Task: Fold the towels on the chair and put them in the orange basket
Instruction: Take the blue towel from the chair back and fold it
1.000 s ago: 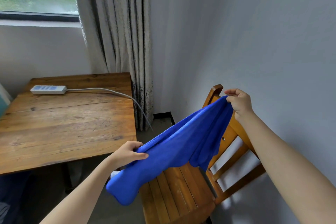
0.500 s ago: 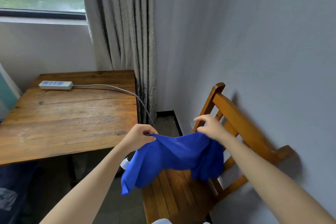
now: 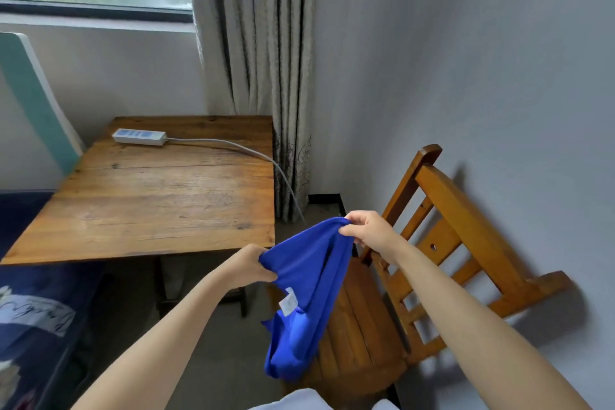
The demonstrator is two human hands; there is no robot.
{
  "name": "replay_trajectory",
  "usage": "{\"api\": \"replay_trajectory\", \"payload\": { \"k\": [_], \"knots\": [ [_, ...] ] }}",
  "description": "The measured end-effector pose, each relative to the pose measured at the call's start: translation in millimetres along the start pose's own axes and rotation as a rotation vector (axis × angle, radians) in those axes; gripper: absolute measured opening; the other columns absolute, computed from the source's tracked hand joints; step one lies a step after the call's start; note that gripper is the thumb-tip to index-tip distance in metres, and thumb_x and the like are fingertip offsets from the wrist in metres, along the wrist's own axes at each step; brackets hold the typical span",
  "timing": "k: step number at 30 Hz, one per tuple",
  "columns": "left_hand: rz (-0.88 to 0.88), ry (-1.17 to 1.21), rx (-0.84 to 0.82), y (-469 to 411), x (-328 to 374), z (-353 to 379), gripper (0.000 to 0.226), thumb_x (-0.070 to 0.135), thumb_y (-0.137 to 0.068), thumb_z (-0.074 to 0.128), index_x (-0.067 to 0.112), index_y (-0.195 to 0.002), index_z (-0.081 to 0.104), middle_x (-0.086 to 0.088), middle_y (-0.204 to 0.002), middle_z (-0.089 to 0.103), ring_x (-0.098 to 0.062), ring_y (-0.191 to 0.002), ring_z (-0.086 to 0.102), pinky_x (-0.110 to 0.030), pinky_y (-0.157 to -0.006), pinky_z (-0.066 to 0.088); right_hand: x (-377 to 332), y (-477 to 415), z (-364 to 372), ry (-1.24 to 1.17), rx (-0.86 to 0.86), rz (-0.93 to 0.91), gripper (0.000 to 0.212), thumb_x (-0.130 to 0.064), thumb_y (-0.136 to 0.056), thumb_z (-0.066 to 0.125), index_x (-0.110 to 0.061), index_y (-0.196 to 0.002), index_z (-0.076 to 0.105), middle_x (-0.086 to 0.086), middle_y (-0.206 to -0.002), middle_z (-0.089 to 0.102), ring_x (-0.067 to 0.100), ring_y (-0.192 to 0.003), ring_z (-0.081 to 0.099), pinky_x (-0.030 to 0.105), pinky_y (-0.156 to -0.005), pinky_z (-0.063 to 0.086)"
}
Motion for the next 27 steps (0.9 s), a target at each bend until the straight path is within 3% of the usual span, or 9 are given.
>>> {"api": "replay_trajectory", "payload": {
  "k": [3, 5, 7, 9, 13, 17, 19, 22, 27],
  "knots": [
    [0.02, 0.489, 0.063, 9, -2, -10, 0.009, 0.006, -0.079, 0.067, 0.013, -0.084, 0.07, 0.003, -0.078, 0.073, -0.012, -0.075, 0.066, -0.02, -0.071, 0.047, -2, -6, -10, 0.057, 0.03, 0.019, 0.006, -0.007, -0.092, 0.05, -0.005, -0.089, 0.055, 0.001, -0.076, 0.054, 0.004, -0.064, 0.049, 0.012, -0.057, 0.041],
    [0.029, 0.7, 0.108, 12, 9, -17, 0.013, 0.007, -0.082, 0.066, 0.011, -0.094, 0.068, -0.003, -0.088, 0.072, -0.015, -0.081, 0.066, -0.024, -0.075, 0.049, 1, -13, -13, 0.145, 0.107, 0.025, 0.012, -0.009, -0.091, 0.052, -0.009, -0.101, 0.057, 0.001, -0.093, 0.055, 0.009, -0.08, 0.054, 0.018, -0.068, 0.044],
    [-0.008, 0.696, 0.191, 9, 27, -20, 0.011, 0.007, -0.085, 0.062, 0.006, -0.095, 0.066, -0.009, -0.086, 0.068, -0.016, -0.077, 0.062, -0.025, -0.073, 0.049, 9, -17, -8, 0.287, 0.257, 0.027, 0.025, -0.013, -0.09, 0.054, -0.013, -0.115, 0.055, 0.001, -0.107, 0.049, 0.015, -0.094, 0.055, 0.028, -0.081, 0.048],
    [-0.057, 0.59, 0.273, 5, 49, -17, 0.007, 0.008, -0.085, 0.06, 0.003, -0.088, 0.064, -0.008, -0.076, 0.063, -0.015, -0.07, 0.058, -0.023, -0.068, 0.048, 15, -11, 12, 0.317, 0.38, -0.029, 0.021, -0.017, -0.09, 0.056, -0.011, -0.11, 0.056, 0.006, -0.104, 0.053, 0.018, -0.087, 0.056, 0.032, -0.081, 0.05],
    [-0.141, 0.647, 0.408, -9, 76, -3, 0.016, 0.007, -0.085, 0.06, 0.007, -0.069, 0.059, -0.007, -0.065, 0.059, -0.015, -0.06, 0.058, -0.023, -0.06, 0.052, 31, 16, 80, 0.202, 0.23, -0.075, 0.02, -0.037, -0.086, 0.06, -0.018, -0.092, 0.056, -0.001, -0.09, 0.061, 0.013, -0.082, 0.058, 0.03, -0.075, 0.052],
    [-0.211, 0.859, 0.501, -11, 89, 7, 0.013, 0.006, -0.084, 0.059, 0.006, -0.072, 0.057, -0.008, -0.067, 0.06, -0.019, -0.063, 0.063, -0.029, -0.067, 0.056, 35, 15, 112, 0.063, 0.331, -0.009, 0.036, -0.045, -0.083, 0.061, -0.021, -0.107, 0.05, -0.008, -0.096, 0.058, 0.007, -0.088, 0.057, 0.019, -0.075, 0.048],
    [-0.224, 0.977, 0.519, -7, 91, 8, 0.011, 0.004, -0.085, 0.059, 0.007, -0.074, 0.056, -0.009, -0.073, 0.061, -0.022, -0.072, 0.064, -0.034, -0.076, 0.057, 40, 5, 112, 0.04, 0.477, 0.046, 0.035, -0.043, -0.087, 0.057, -0.018, -0.11, 0.053, -0.002, -0.101, 0.062, 0.012, -0.093, 0.059, 0.025, -0.079, 0.052],
    [-0.212, 1.078, 0.579, 1, 88, 3, 0.011, 0.005, -0.085, 0.06, 0.01, -0.076, 0.055, -0.009, -0.079, 0.06, -0.025, -0.086, 0.063, -0.038, -0.083, 0.055, 46, -8, 101, 0.084, 0.528, 0.074, 0.015, -0.029, -0.091, 0.052, -0.016, -0.091, 0.058, 0.003, -0.094, 0.063, 0.02, -0.09, 0.06, 0.033, -0.077, 0.054],
    [-0.277, 0.917, 0.919, 9, 52, -16, 0.027, 0.017, -0.079, 0.063, 0.012, -0.058, 0.047, -0.016, -0.084, 0.055, -0.017, -0.072, 0.051, -0.03, -0.06, 0.043, 65, -6, 65, 0.25, 0.547, 0.126, 0.011, -0.015, -0.087, 0.053, -0.023, -0.08, 0.051, -0.004, -0.088, 0.055, 0.017, -0.086, 0.057, 0.033, -0.074, 0.052]
  ]
}}
Point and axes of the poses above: each hand's wrist, its own y-axis away from the middle knuckle, its own z-axis out of the palm, x = y × z, the point moved 3 cm from there along -y, towards the middle knuckle
